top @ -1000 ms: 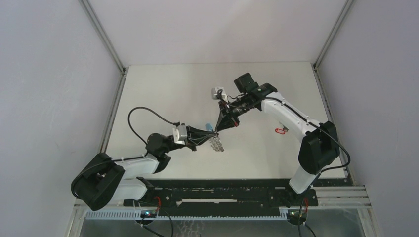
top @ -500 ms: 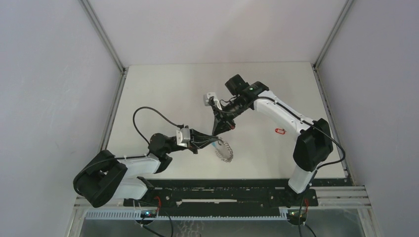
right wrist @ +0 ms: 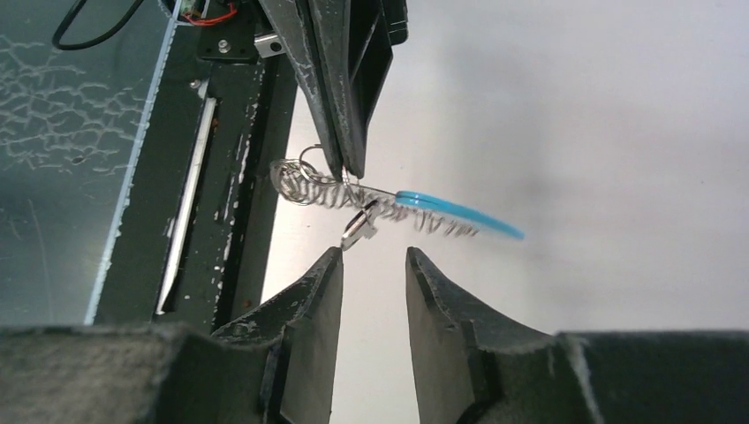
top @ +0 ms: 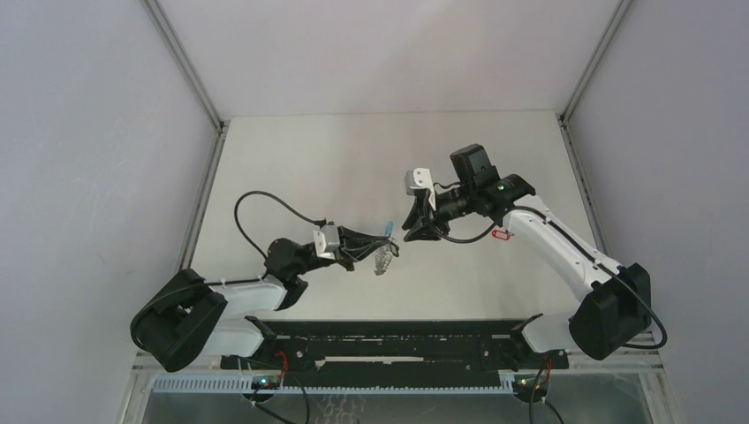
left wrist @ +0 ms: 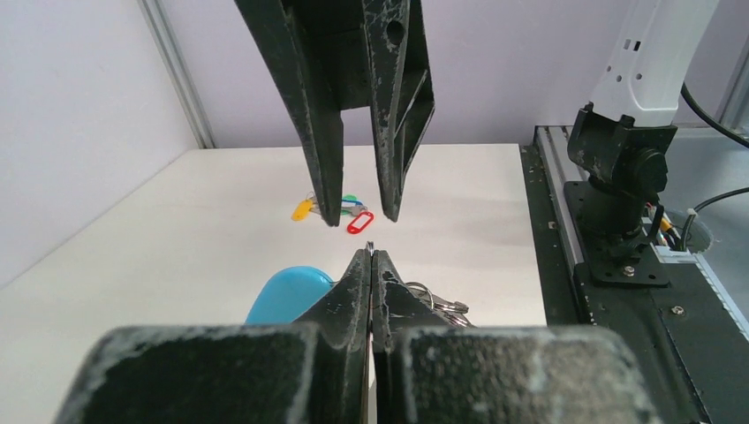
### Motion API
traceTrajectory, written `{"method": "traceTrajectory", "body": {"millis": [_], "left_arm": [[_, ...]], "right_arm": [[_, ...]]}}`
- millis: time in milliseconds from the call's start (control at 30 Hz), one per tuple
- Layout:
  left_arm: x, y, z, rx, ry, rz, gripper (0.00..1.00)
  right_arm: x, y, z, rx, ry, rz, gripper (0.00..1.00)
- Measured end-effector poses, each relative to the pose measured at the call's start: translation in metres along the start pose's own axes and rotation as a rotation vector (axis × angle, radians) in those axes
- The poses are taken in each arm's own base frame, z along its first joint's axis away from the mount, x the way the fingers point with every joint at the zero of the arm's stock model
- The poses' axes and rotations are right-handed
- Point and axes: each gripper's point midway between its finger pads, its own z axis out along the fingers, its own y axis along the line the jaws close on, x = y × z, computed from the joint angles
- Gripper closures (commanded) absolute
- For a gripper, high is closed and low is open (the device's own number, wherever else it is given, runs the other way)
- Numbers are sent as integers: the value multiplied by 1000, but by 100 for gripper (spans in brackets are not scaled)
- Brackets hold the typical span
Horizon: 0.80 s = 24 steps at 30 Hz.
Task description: Put the keys on the keyring
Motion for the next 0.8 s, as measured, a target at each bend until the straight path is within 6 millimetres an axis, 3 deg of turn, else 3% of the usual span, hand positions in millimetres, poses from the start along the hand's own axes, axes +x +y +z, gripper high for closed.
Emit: {"method": "traceTrajectory", "body": {"millis": [300, 800], "left_arm": [[-2, 0, 0, 0, -4, 1, 100], [-8, 3, 0, -20, -21, 4, 100]], "right_arm": [[-8, -5, 12, -5, -36, -88, 72], [-9, 6, 23, -56, -51, -132, 82]]}}
